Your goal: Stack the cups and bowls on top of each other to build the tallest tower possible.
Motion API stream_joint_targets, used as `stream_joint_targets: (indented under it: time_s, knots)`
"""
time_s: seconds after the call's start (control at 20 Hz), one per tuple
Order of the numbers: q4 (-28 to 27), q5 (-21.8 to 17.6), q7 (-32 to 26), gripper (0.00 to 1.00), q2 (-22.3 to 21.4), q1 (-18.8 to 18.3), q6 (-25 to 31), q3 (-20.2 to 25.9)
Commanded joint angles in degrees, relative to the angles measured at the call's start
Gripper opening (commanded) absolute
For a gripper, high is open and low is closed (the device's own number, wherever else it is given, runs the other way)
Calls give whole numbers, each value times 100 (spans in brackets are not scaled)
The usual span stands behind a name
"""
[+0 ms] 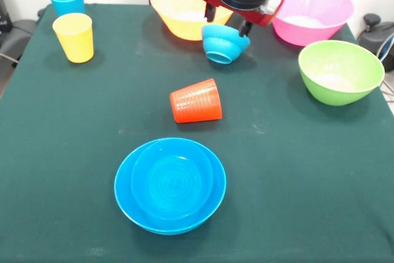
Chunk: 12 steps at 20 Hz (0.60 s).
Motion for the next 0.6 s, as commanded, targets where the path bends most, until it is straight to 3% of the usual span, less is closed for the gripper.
stream_joint_targets:
  time_s: [0.05, 0.6]
  knots:
    - [512, -630, -119, 100, -262, -70, -186, 1091]
    - [617, -957, 281, 100, -431, -30, 1, 1261]
